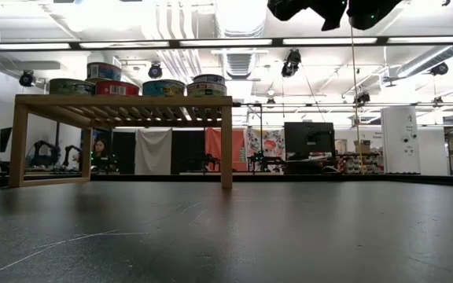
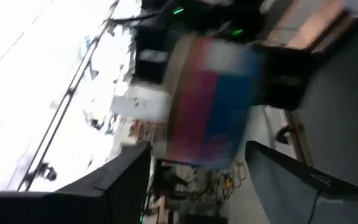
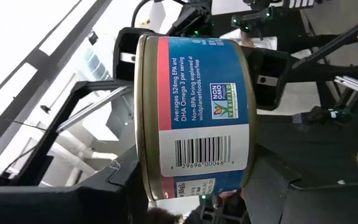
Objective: Stack canned seafood by type on shelf
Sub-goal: Stack the blue pink tuna can on top of the other blue pink tuna can on the shelf
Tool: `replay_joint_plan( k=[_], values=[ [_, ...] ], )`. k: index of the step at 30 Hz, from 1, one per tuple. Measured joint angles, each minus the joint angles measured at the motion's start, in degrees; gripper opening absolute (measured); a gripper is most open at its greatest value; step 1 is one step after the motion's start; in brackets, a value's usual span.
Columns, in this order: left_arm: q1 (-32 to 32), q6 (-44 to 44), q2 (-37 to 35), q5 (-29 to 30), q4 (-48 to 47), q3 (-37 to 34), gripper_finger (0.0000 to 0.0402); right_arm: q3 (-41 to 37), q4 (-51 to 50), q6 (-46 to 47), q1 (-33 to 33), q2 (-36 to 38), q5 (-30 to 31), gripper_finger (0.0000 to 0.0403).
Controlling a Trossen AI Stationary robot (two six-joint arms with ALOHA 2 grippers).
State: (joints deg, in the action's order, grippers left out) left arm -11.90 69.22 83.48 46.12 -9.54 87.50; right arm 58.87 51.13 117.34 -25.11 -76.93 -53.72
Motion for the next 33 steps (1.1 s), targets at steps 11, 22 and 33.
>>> replay_joint_plan(
  k=[11,22,33],
  values=[
    [0.11,10.15,2.69,-4.01,2.47,0.00,0.0272,0.00,-6.25,-2.79,1.66,0.00,-0.22,0.0186],
    [0.28,11.19,3.37,-3.49,2.90,0.00,0.0189,0.00,-7.18,-4.64,1.60,0.00,0.07,0.0186],
    [0.28,9.34,3.37,-3.05,3.15,0.00,0.0176,-0.04,-7.85,-5.47,1.59,0.00,1.48,0.0311]
  ],
)
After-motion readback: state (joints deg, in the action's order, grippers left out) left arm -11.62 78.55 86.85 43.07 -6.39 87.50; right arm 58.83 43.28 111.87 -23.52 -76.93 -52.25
